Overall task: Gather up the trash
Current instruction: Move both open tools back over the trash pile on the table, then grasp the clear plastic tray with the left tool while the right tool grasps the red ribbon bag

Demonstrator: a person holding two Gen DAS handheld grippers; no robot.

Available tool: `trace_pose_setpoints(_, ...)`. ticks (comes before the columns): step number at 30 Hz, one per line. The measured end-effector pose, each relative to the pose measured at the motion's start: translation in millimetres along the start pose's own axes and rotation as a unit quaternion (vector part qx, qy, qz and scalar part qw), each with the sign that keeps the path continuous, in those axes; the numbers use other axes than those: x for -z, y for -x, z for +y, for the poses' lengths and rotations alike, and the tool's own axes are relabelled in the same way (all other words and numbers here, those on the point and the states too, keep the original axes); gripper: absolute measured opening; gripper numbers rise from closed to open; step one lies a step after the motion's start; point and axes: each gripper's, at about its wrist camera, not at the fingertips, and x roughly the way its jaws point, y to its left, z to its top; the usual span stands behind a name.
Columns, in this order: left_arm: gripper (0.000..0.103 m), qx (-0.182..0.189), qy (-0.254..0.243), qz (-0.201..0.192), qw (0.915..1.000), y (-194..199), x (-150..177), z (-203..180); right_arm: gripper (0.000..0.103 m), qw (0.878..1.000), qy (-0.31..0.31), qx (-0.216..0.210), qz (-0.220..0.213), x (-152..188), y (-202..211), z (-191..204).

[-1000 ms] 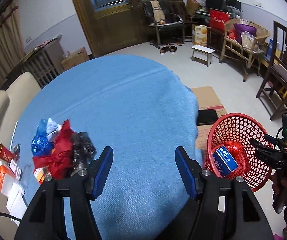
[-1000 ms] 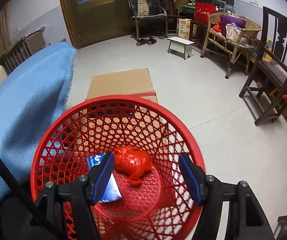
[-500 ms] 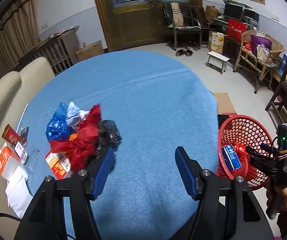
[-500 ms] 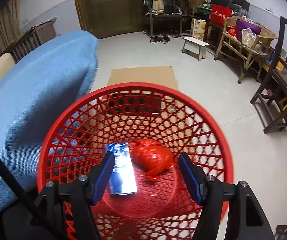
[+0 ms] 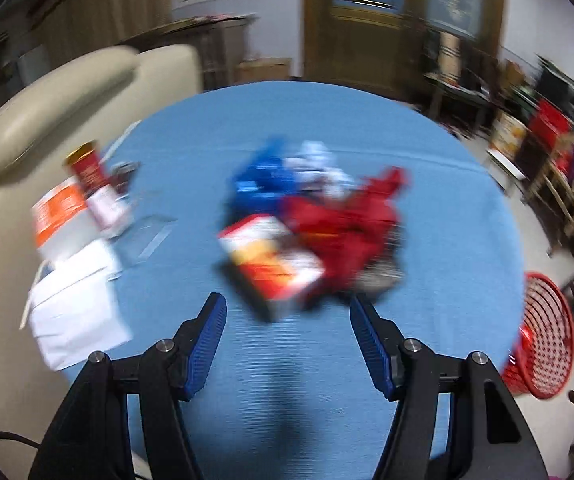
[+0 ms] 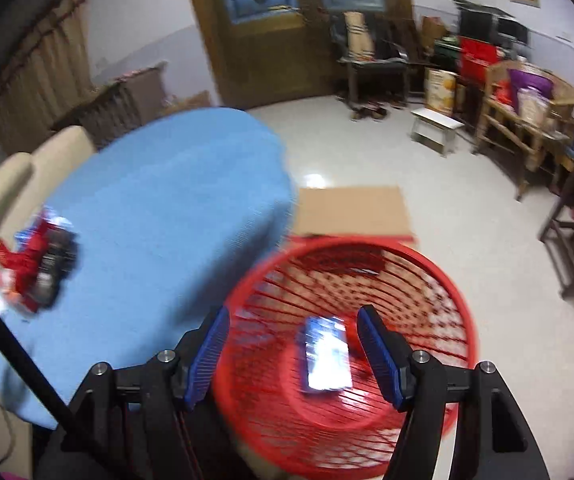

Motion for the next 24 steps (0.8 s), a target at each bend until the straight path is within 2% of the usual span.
trace_pose_setpoints(6, 0.066, -0.061, 0.046, 0.0, 0.9971, -10, -18, 81, 0.07, 0.996, 0.037, -0.079, 0.001, -24, -11, 73)
trace_pose_setpoints(9, 0.07, -0.071, 0.054, 0.009, 0.996, -26, -39, 111, 0.07, 0.993, 0.052, -0.105, 0.008, -22, -19, 101)
trace_pose_setpoints(14, 0.07, -0.052, 0.046, 0.059, 0.9958, -70, -69, 139, 0.07, 0.988, 0.081, -0.127, 0.03, -12, -31, 136)
trace_pose_setpoints(16, 0.07, -0.036, 0.044, 0.076, 0.9955, -85, -77, 141, 0.07, 0.987, 0.085, -0.129, 0.038, -10, -34, 138)
trace_pose_setpoints(19, 0.07, -0.04, 0.04, 0.091, 0.9942, -106, -84, 143, 0.07, 0.987, 0.084, -0.126, 0.047, -11, -40, 133)
trace_pose_setpoints(24, 0.07, -0.024, 0.046, 0.125, 0.9908, -137, -85, 148, 0.07, 0.988, 0.077, -0.125, 0.053, -14, -40, 126)
